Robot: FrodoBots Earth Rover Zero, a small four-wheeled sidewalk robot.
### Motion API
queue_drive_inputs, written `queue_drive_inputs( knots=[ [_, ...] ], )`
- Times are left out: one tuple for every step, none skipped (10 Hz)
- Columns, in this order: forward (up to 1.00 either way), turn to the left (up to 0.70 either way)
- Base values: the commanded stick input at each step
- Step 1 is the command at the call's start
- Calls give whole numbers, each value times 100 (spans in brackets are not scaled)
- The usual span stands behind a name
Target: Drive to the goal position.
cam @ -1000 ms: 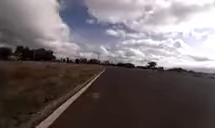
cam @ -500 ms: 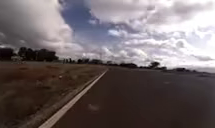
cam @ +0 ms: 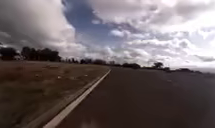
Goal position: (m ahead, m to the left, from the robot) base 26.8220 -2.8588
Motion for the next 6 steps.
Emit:
queue_drive_inputs(
  knots=[
    [100,-10],
    [99,-28],
    [99,-33],
    [98,-32],
    [99,-31],
    [100,-30]
  ],
)
